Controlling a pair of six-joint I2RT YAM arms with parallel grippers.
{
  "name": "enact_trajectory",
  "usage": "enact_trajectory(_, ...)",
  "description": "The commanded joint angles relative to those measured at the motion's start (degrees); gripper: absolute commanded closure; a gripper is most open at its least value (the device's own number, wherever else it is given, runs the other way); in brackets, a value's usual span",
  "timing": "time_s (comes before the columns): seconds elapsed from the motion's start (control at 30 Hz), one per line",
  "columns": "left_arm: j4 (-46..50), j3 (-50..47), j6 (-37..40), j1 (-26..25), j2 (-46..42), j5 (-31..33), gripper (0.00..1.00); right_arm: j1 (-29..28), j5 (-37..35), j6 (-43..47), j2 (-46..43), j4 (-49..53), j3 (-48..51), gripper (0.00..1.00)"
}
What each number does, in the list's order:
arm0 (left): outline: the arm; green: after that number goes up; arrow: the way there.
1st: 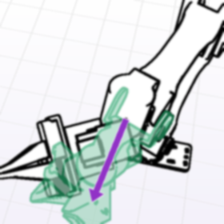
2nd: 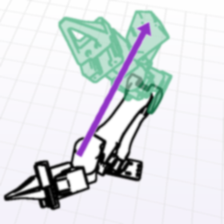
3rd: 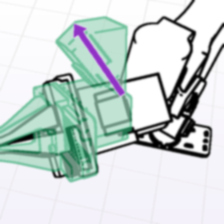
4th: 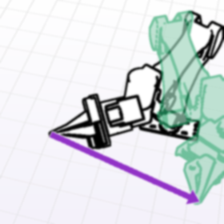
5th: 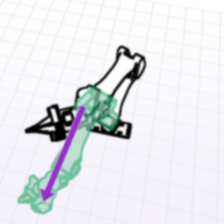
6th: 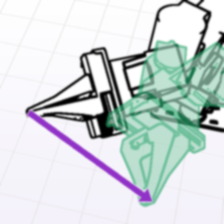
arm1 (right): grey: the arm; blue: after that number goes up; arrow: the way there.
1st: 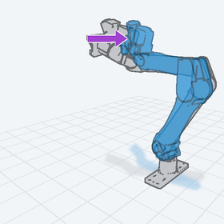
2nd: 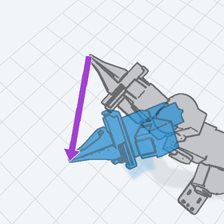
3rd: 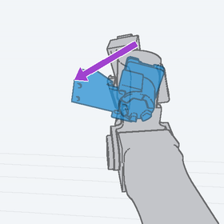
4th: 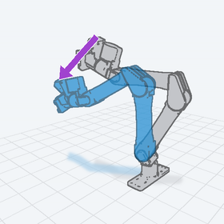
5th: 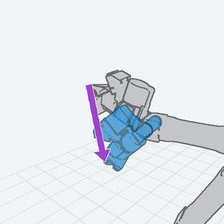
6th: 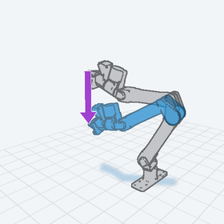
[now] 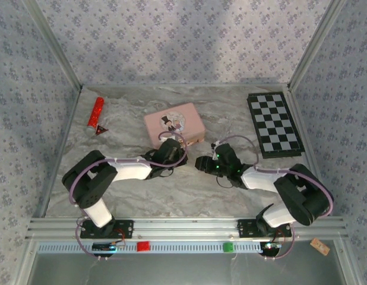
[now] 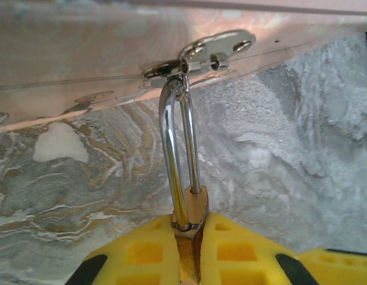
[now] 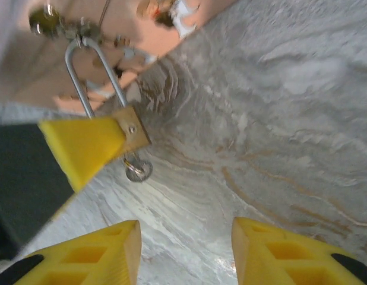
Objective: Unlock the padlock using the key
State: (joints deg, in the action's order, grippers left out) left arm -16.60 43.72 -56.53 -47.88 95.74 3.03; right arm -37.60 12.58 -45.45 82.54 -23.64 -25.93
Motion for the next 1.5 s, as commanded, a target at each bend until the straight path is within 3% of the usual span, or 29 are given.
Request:
enact_trajectory(0.0, -3.66, 1.4, -3.63, 1.03, -0.79, -3.21, 1.0, -1.23, -1.11, 6.76, 0.9, -7.99, 0.58, 0.6)
enact_trajectory(0.1, -0.38, 1.73, -6.05, 1.48, -2.16, -3.49, 1.0, -3.5, -2.26, 15.53, -0.39, -7.76, 0.1, 0.61)
enact_trajectory(0.23, -0.43, 0.79, -7.79, 1.8, -4.34, -3.6, 1.0, -8.65, -9.73, 28.36, -2.89, -3.64, -0.77, 0.6)
enact_trajectory(0.37, 0.38, 0.53, -8.7, 1.97, -5.96, -3.64, 1.0, -4.57, -9.28, 26.93, -3.77, -9.85, 3.27, 0.59)
enact_trajectory(0.4, 0.34, 0.4, -9.0, 1.99, -6.24, -3.72, 1.0, -3.12, -8.25, 25.96, -3.32, -9.7, 3.08, 0.59)
enact_trajectory(0.47, 0.27, 0.17, -9.11, 1.96, -6.62, -3.82, 1.0, 1.31, 0.37, 21.23, -1.55, -12.06, 2.55, 0.59)
enact_trajectory(0.53, 0.2, 0.22, -9.71, 2.06, -6.69, -4.32, 1.0, 5.33, 11.19, 15.93, 1.73, -22.08, 3.64, 0.58)
enact_trajectory(0.6, -0.24, 0.05, -10.43, 2.08, -6.7, -4.99, 1.0, 5.64, 15.19, 14.1, 4.15, -27.57, 3.7, 0.59)
enact_trajectory(0.7, -0.59, 0.02, -11.38, 2.27, -6.95, -6.13, 1.0, 2.51, 9.51, 19.27, 3.97, -20.99, 2.42, 0.63)
enact_trajectory(0.93, 1.37, 0.64, -11.69, 2.54, -8.94, -6.8, 1.0, 1.29, 7.38, 27.87, 2.8, -13.37, 1.39, 0.63)
enact_trajectory(1.23, 2.92, 1.36, -13.01, 2.63, -9.96, -7.06, 1.0, -1.65, 9.81, 21.93, 6.04, -20.12, 0.29, 0.62)
enact_trajectory(1.47, 4.68, 2.21, -13.22, 2.66, -10.18, -7.67, 1.0, -6.05, -0.55, 30.18, 4.46, -12.5, -1.57, 0.66)
